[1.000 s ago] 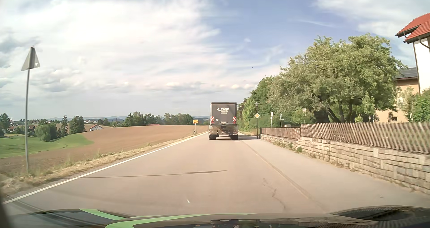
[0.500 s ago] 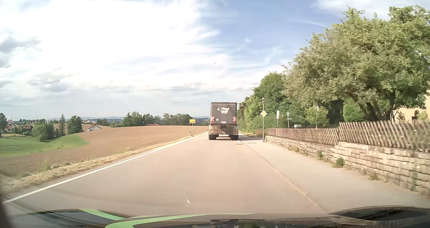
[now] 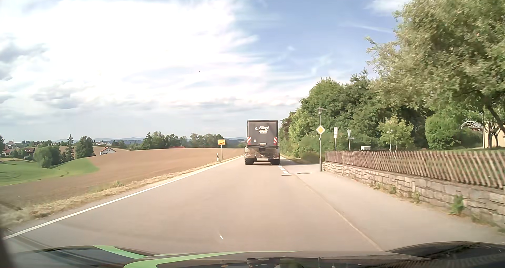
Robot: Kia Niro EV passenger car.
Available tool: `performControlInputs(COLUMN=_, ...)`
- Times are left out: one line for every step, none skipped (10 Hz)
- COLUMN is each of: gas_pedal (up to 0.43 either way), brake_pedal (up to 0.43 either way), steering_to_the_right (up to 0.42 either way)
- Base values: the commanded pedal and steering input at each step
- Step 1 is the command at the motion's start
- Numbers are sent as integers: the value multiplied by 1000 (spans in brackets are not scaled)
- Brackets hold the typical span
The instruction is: Follow the waypoints while adhering to traffic rules and regulations
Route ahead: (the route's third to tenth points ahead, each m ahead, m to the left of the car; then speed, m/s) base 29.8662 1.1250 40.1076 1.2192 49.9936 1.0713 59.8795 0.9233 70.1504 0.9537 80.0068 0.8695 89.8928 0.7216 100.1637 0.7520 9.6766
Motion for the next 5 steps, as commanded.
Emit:
performControlInputs(gas_pedal=39, brake_pedal=0, steering_to_the_right=-1)
performControlInputs(gas_pedal=39, brake_pedal=0, steering_to_the_right=-1)
performControlInputs(gas_pedal=39, brake_pedal=0, steering_to_the_right=-1)
performControlInputs(gas_pedal=39, brake_pedal=0, steering_to_the_right=-1)
performControlInputs(gas_pedal=59, brake_pedal=0, steering_to_the_right=-2)
